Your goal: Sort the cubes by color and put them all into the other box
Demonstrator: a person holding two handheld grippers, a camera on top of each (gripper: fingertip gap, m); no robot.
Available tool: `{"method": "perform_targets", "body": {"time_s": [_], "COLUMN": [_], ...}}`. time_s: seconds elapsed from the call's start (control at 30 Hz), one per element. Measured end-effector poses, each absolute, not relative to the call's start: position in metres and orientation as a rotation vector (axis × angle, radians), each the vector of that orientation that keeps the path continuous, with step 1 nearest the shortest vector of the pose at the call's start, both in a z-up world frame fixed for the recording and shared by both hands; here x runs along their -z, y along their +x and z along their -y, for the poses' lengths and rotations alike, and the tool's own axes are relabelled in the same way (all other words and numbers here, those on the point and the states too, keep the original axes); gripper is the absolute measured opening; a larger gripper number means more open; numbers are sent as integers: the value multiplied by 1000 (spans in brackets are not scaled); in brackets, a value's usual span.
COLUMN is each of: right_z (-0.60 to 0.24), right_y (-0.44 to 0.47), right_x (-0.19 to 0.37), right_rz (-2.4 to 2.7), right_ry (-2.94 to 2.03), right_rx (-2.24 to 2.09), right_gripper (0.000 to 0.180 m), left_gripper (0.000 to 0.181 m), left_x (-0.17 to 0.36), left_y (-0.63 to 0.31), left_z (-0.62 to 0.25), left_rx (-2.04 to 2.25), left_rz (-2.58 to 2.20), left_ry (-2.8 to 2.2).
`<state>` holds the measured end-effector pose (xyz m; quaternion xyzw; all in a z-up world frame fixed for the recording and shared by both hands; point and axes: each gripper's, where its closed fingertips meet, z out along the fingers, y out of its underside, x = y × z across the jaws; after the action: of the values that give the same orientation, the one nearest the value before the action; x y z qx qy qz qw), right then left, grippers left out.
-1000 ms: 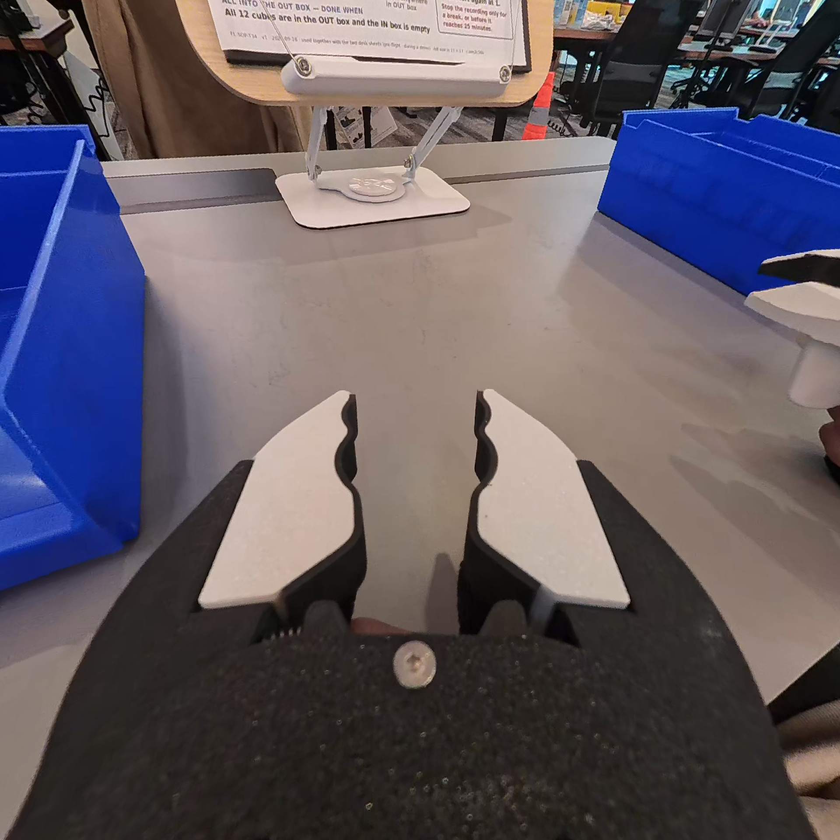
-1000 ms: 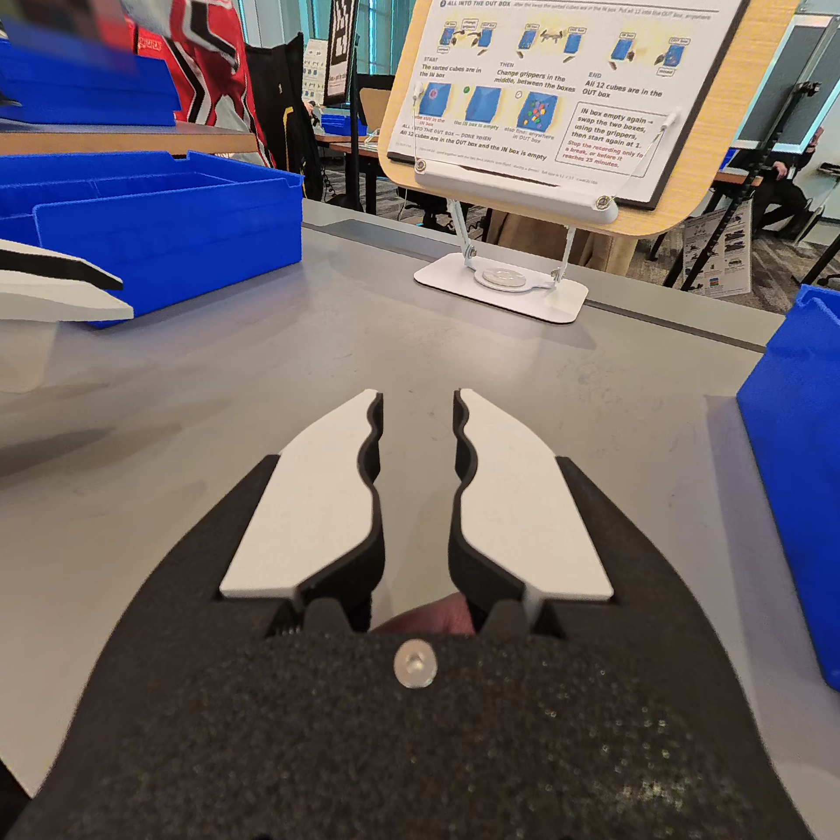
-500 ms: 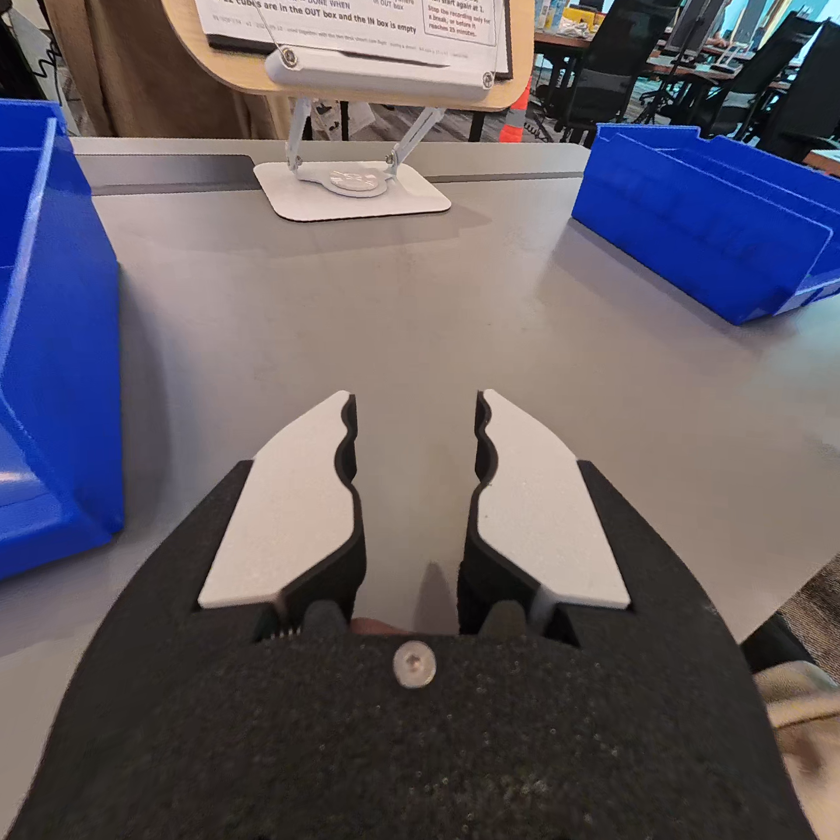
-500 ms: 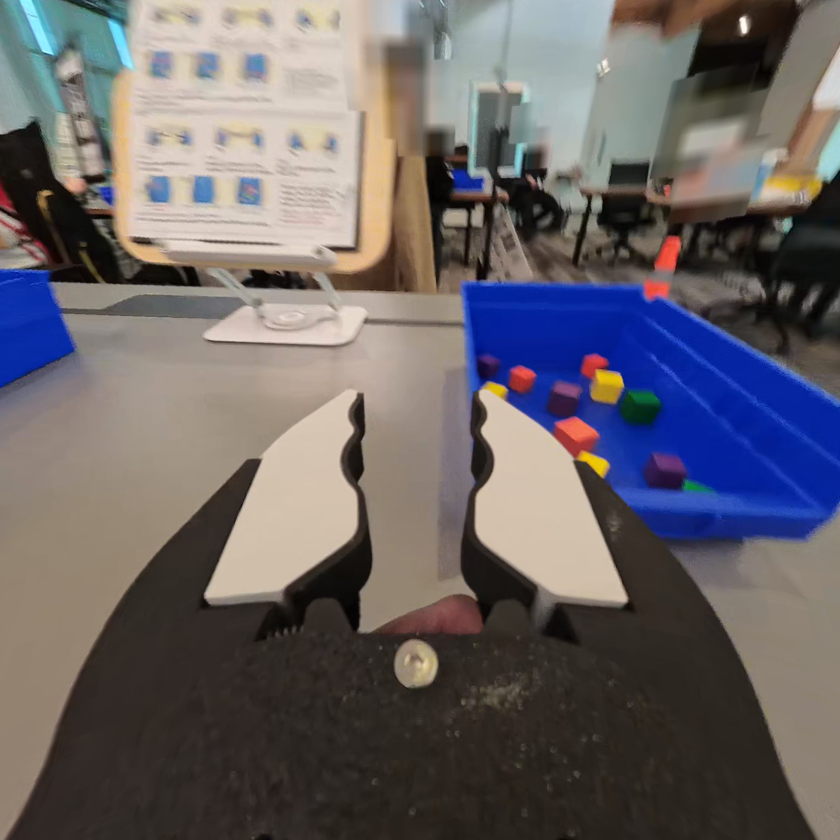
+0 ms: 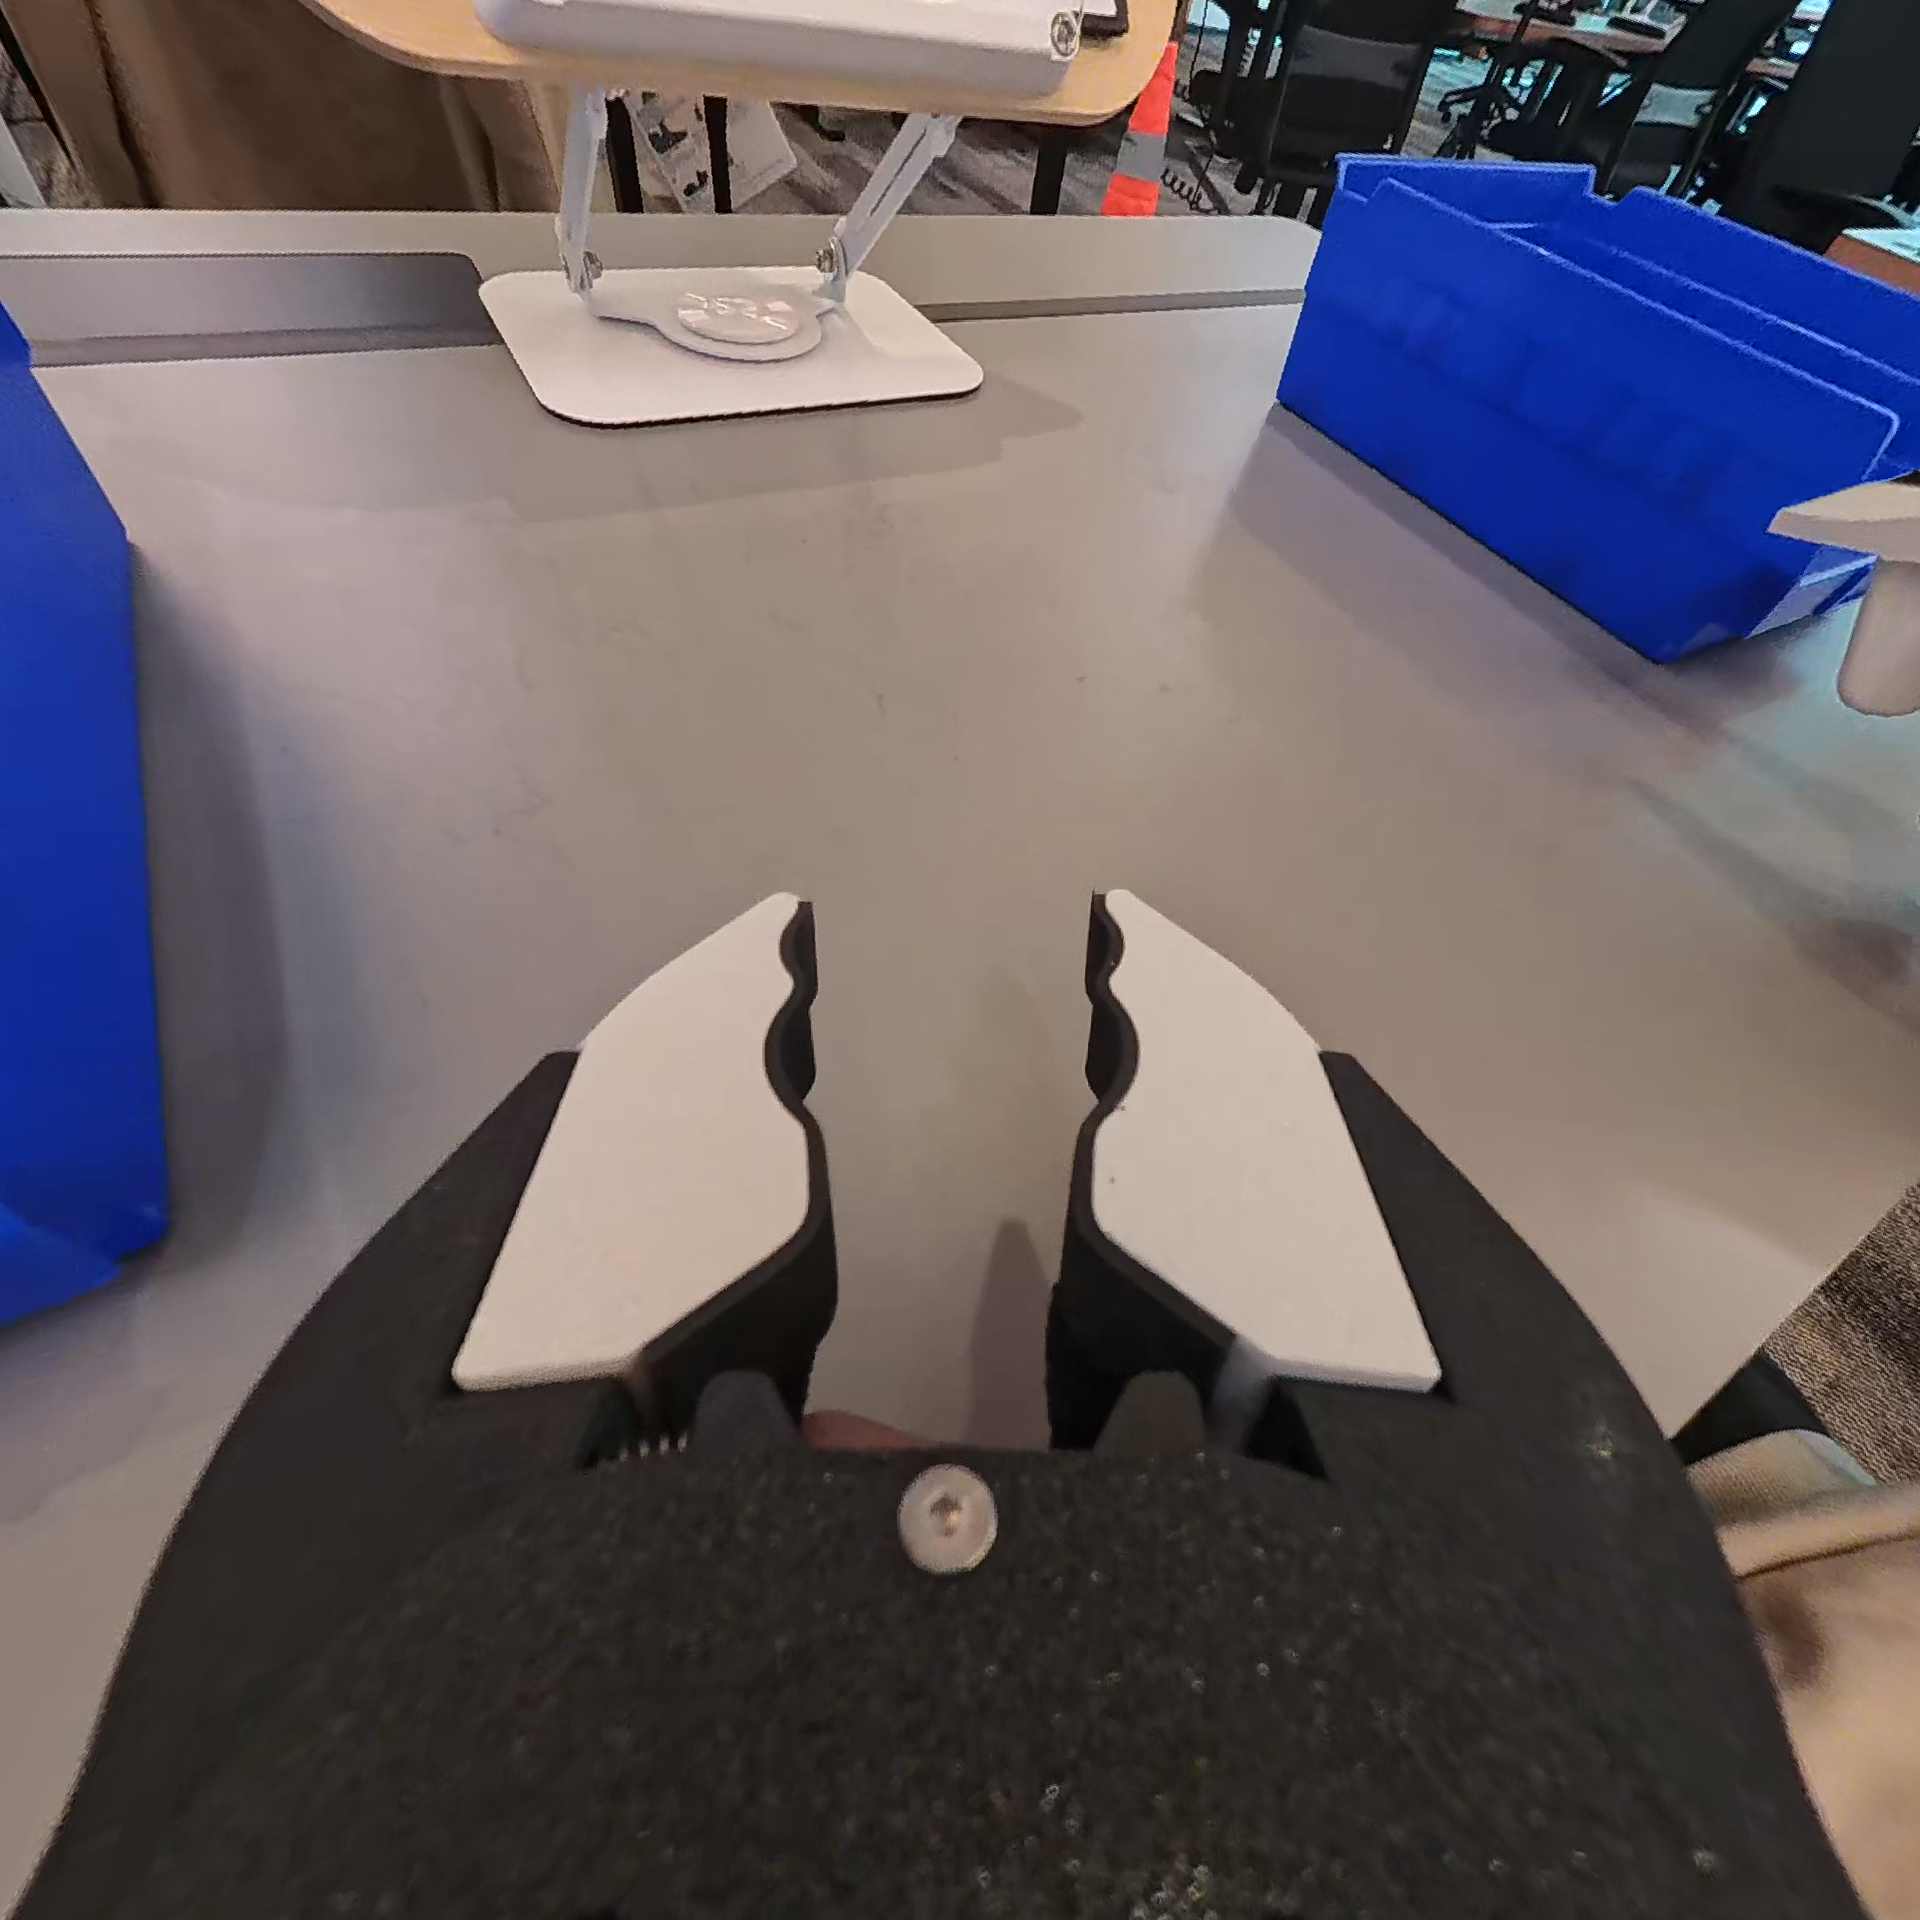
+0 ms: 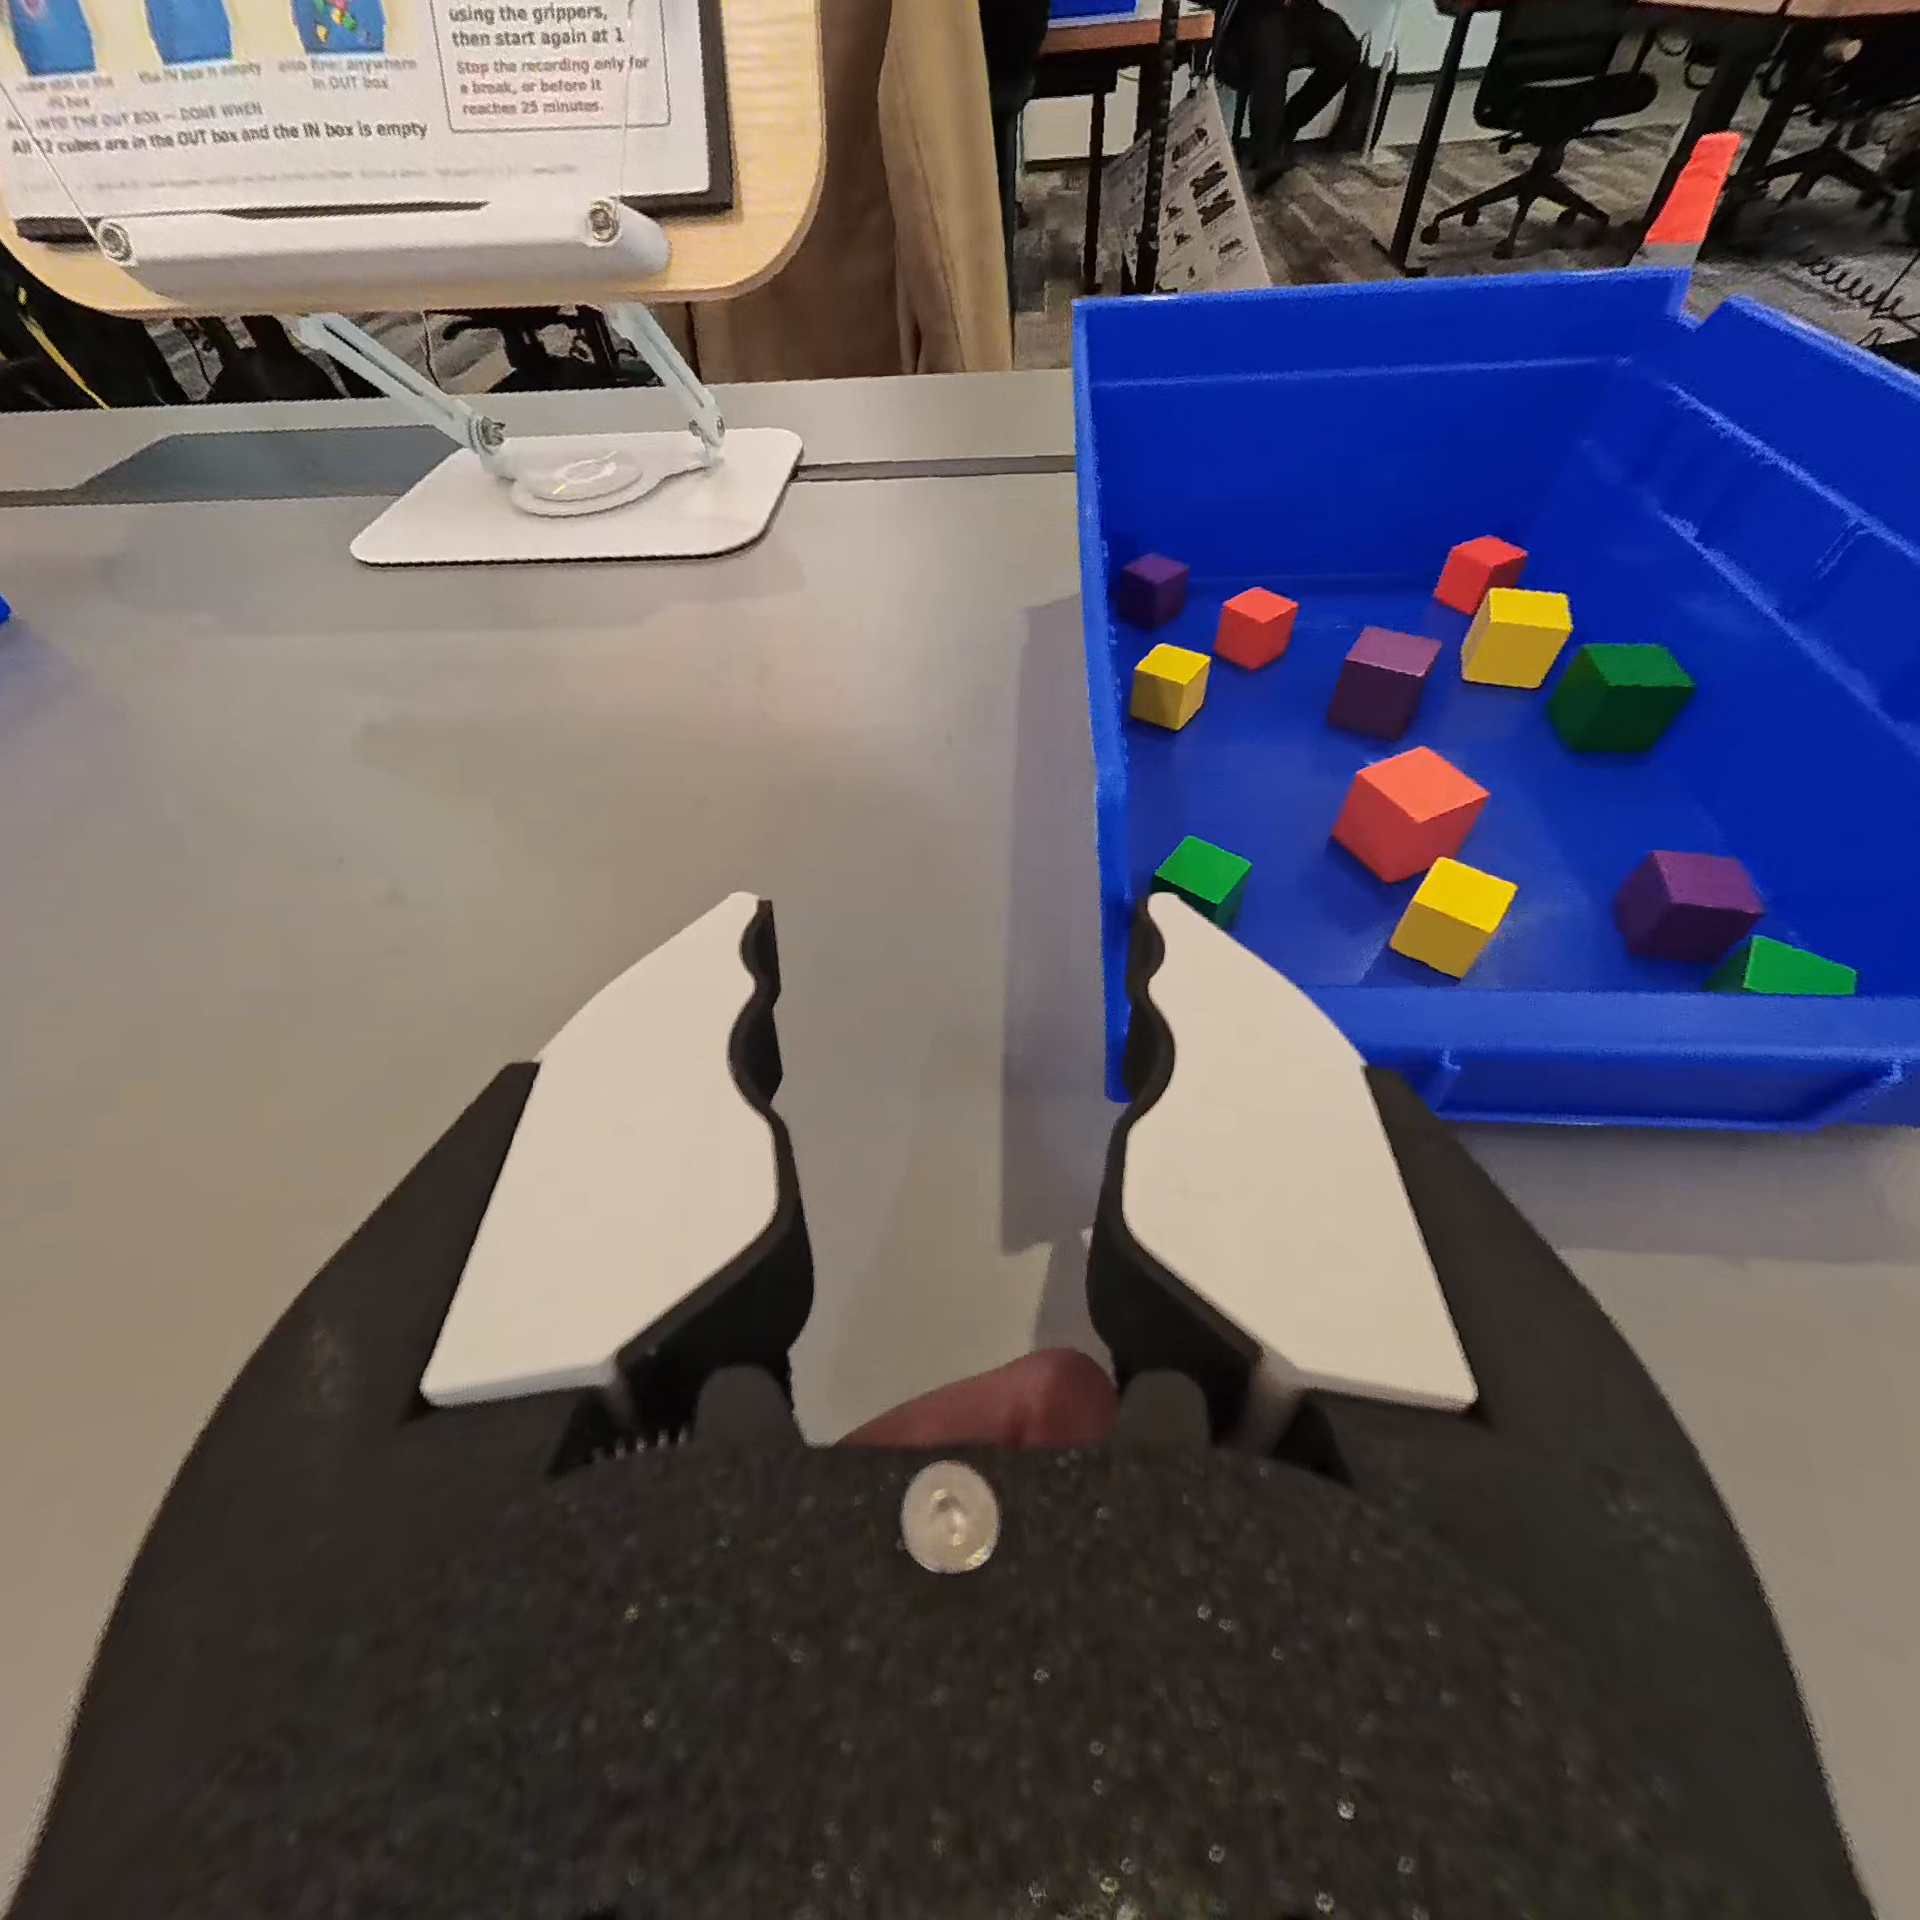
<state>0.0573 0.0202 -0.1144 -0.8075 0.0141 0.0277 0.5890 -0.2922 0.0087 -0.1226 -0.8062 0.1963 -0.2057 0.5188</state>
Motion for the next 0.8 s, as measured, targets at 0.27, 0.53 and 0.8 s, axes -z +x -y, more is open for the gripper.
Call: {"method": "perform_targets", "body": {"time_s": [0.27, 0.53, 0.8], "right_z": [-22, 21, 27], "right_y": [10, 99, 184], "right_x": [102, 70, 98], "right_rz": [83, -83, -309], "right_ry": [-1849, -1717, -1744], "right_rx": [-405, -134, 44], "right_gripper": [54, 53, 54], "left_gripper": [50, 58, 65], "left_x": [132, 120, 108], "left_y": [-266, -122, 31], "left_z": [-14, -30, -55], "left_rx": [510, 673, 638], "left_rz": [-481, -706, -785], "left_ry": [-1968, -1950, -1860]}}
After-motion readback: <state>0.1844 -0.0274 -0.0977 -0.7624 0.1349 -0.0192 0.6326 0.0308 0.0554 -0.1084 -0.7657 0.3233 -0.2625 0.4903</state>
